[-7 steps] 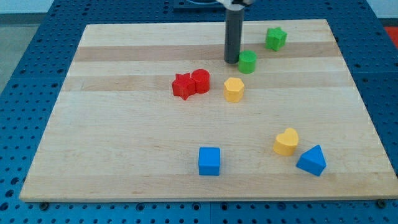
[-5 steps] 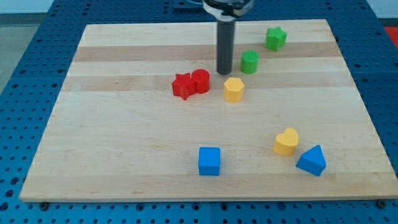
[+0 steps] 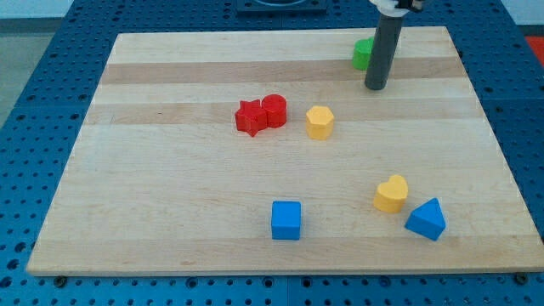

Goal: Move your arm to the blue triangle

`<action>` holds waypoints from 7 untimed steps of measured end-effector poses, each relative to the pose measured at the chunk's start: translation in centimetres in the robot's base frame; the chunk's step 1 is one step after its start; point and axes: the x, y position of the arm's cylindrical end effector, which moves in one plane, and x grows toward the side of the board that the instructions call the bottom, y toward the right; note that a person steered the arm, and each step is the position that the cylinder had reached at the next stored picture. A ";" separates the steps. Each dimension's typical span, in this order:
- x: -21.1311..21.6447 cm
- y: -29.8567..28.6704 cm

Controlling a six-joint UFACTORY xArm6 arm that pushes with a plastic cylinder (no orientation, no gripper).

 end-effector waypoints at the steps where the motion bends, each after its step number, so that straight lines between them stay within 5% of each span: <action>1: 0.0 0.0; 4: 0.3 0.0; 7: 14.9 6.8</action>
